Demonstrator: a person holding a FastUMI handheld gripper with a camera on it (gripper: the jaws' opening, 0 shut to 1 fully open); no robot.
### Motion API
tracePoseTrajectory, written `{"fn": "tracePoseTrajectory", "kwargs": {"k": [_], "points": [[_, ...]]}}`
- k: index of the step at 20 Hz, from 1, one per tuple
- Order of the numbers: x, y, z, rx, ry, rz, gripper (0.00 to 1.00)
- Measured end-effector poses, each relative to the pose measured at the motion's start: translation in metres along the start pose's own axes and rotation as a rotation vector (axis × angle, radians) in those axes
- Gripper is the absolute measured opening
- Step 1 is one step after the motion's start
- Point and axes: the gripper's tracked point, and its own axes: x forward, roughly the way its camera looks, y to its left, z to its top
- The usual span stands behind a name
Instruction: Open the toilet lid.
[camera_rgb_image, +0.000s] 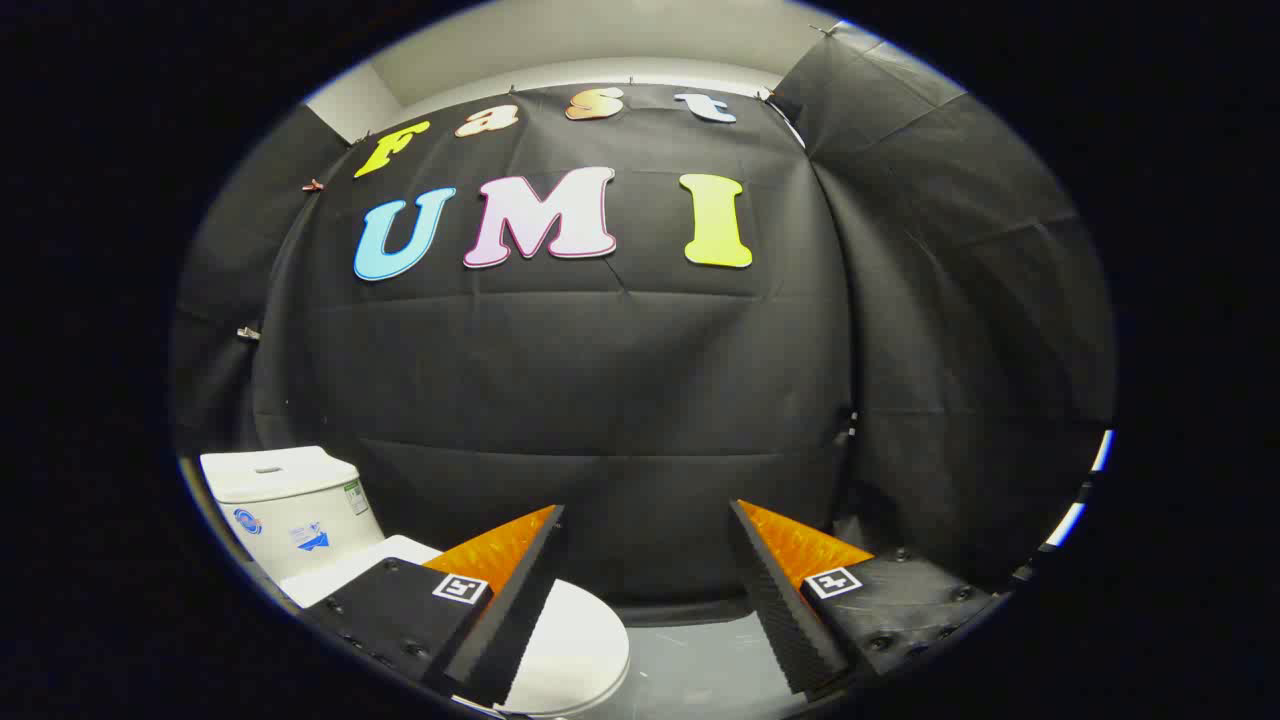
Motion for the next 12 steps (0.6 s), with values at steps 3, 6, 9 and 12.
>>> {"fn": "tracePoseTrajectory", "kwargs": {"k": [3,6,9,12], "points": [[-0.0004,-0.0018,0.0018,-0.002,-0.006,-0.002,0.99],[0.0004,-0.0017,-0.0001,-0.002,0.000,-0.004,0.99],[0.0005,-0.0002,-0.0002,0.000,0.001,0.001,0.99],[0.0004,0.0001,-0.0022,-0.002,0.007,0.004,0.99]]}}
